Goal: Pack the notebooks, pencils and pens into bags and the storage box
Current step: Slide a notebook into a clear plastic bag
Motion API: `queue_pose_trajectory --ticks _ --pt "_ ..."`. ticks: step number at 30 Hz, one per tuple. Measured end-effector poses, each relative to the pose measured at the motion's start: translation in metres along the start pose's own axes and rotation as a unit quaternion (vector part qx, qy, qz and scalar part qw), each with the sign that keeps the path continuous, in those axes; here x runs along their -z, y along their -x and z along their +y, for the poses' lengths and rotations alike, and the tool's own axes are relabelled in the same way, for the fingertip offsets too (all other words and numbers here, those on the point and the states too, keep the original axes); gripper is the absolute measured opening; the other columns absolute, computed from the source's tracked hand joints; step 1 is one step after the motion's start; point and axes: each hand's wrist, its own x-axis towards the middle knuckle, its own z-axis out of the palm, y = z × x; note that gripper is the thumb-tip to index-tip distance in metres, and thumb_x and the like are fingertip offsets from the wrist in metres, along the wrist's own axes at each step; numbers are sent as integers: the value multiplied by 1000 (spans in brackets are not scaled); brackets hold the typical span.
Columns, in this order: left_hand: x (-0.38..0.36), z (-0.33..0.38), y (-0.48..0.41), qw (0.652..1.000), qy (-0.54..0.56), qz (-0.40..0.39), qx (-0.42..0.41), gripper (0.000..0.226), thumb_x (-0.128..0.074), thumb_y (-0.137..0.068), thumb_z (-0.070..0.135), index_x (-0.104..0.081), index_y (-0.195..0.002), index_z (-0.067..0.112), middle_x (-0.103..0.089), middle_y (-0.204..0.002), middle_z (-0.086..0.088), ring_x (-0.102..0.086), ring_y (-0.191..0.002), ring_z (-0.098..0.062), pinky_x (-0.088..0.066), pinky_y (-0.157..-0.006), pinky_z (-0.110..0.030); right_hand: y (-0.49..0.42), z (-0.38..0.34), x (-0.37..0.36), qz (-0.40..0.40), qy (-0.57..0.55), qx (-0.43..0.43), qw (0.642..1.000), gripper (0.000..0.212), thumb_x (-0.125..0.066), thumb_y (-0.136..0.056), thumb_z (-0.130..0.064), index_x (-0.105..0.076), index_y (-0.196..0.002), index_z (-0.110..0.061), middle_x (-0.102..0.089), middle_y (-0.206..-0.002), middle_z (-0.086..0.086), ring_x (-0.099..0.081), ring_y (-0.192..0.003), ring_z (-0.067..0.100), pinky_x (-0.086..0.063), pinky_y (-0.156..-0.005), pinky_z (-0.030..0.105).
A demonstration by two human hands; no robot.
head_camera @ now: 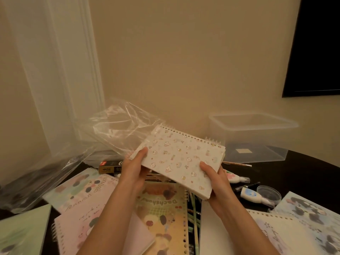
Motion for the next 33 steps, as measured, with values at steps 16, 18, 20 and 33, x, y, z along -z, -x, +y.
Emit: queue_pose_trajectory --ticks 16,18,20,33 --pt "26 2 6 996 34 -57 -63 48 -59 -85 5 -51 -131 19 -61 -122 -16 -61 -99 -26 -55 -71 -38 6 13 -3 -16 40 -36 998 46 -58 -91 -11 -43 -133 -22 -65 -120 6 -66 -103 25 -58 -72 37" --pt "28 2 8 994 10 -81 -72 54 -62 -80 5 -51 -131 20 -61 -123 -15 -60 -102 -26 -55 -71 -39 7 13 -1 -19 50 -38 998 45 -57 -92 -11 -43 -133 -23 -64 -121 5 -65 -104 24 -58 -75 37" --pt "29 2 9 994 2 -92 -65 53 -62 -80 2 -51 -129 20 -62 -119 -12 -62 -100 -24 -58 -66 -35 9 12 1 -19 63 -48 997 45 -57 -92 -12 -44 -133 -21 -65 -120 6 -66 -104 24 -57 -75 37" --pt "15 -6 15 993 75 -56 -70 35 -53 -91 6 -51 -123 20 -63 -113 -11 -61 -103 -24 -53 -84 -38 17 15 -7 35 22 -103 994 30 -56 -94 -13 -53 -124 -14 -70 -106 9 -69 -88 22 -57 -65 35"
